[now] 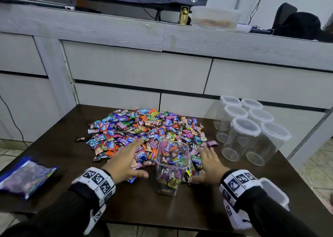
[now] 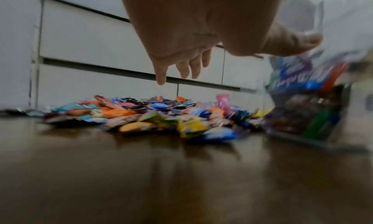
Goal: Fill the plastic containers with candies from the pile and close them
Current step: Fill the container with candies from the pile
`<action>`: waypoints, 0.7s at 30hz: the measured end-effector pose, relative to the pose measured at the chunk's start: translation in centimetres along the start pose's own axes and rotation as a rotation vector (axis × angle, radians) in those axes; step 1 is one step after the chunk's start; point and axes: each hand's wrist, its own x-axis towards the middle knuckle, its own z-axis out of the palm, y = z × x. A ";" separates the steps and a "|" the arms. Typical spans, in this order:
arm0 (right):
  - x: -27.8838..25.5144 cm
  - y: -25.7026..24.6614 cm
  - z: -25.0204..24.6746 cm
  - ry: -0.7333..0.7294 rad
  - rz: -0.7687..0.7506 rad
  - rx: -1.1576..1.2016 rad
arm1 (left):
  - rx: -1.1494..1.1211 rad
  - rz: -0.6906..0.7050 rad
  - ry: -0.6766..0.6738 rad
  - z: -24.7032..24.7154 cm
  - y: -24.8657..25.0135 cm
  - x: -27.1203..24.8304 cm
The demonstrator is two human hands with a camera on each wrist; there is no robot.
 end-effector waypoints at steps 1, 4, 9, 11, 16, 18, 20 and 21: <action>0.4 0.4 0.6 -0.033 0.026 -0.008 | 0.125 -0.022 -0.027 0.1 -0.7 0.2; 1.4 1.0 1.3 -0.067 0.065 -0.024 | 0.347 -0.178 -0.105 0.5 -2.6 1.2; 3.8 0.7 2.3 -0.086 0.080 -0.001 | 0.365 -0.403 -0.178 1.3 -4.0 2.3; 4.6 0.2 2.8 -0.080 0.093 0.006 | 0.355 -0.418 -0.179 1.8 -4.0 2.8; 5.5 -1.6 2.9 -0.024 0.089 -0.003 | 0.379 -0.402 -0.131 3.4 -2.2 4.2; 5.6 -2.5 2.5 -0.025 0.052 0.032 | 0.382 -0.386 -0.112 3.9 -1.5 4.8; 5.7 -3.5 2.1 -0.022 0.040 0.083 | 0.424 -0.367 -0.095 4.1 -1.1 5.2; 5.7 -3.9 2.0 -0.022 0.044 0.086 | 0.453 -0.356 -0.085 4.1 -1.0 5.3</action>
